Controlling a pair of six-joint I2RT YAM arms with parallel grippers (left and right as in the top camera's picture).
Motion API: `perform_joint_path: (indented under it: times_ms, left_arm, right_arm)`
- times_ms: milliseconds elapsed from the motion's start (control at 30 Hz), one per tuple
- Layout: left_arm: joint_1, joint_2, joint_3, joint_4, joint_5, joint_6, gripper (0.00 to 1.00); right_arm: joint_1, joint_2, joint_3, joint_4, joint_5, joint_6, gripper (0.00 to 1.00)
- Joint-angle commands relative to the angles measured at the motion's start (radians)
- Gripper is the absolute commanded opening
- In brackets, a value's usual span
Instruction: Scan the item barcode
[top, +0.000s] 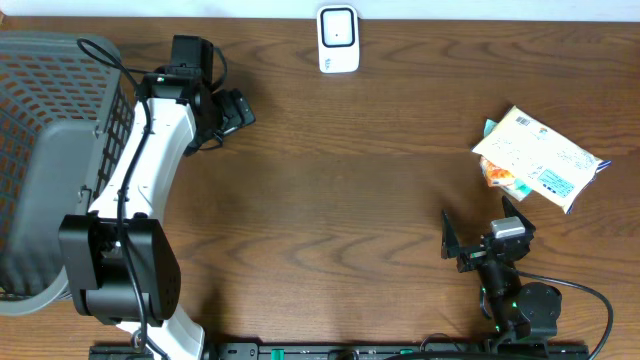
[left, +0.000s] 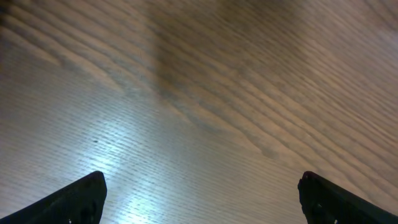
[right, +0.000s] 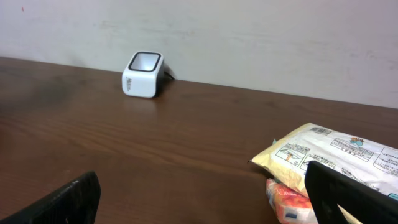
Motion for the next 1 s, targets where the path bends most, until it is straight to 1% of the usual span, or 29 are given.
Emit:
perform_joint_path:
  times_ms: [0, 67, 133, 233, 300, 367, 600, 800, 900, 967]
  left_arm:
    - [0.002, -0.005, -0.002, -0.004, -0.049, 0.01, 0.98]
    - [-0.001, -0.021, -0.005, 0.005, -0.053, 0.01, 0.98]
    - [-0.003, -0.05, -0.02, 0.031, -0.053, 0.037, 0.97]
    - [-0.013, -0.124, -0.086, 0.114, -0.053, 0.127, 0.97]
    - [-0.018, -0.195, -0.161, 0.197, -0.052, 0.191, 0.98]
    - [-0.018, -0.266, -0.236, 0.265, -0.049, 0.226, 0.98]
    - [-0.017, -0.596, -0.57, 0.486, -0.048, 0.347, 0.97]
    - [-0.016, -0.937, -0.9, 0.688, -0.045, 0.446, 0.98]
    - [-0.016, -1.096, -1.04, 0.758, -0.045, 0.502, 0.98]
    - [-0.016, -1.183, -1.114, 0.776, -0.045, 0.537, 0.98]
  right_arm:
    - [-0.01, -0.011, -0.001, -0.004, -0.001, 0.005, 0.99]
    - [-0.01, -0.011, -0.001, -0.005, -0.001, 0.005, 0.99]
    - [-0.01, -0.011, -0.001, -0.004, -0.001, 0.005, 0.99]
    - [-0.01, -0.011, -0.001, -0.005, -0.001, 0.005, 0.99]
    - [-0.01, -0.011, -0.001, -0.004, -0.001, 0.005, 0.99]
    - [-0.01, -0.011, -0.001, -0.005, -0.001, 0.005, 0.99]
    - [-0.01, -0.011, -0.001, -0.004, -0.001, 0.005, 0.99]
    - [-0.01, -0.011, -0.001, -0.004, -0.001, 0.005, 0.99]
    - [-0.01, -0.011, -0.001, -0.004, -0.001, 0.005, 0.99]
    - [-0.01, -0.011, -0.001, -0.004, -0.001, 0.005, 0.99]
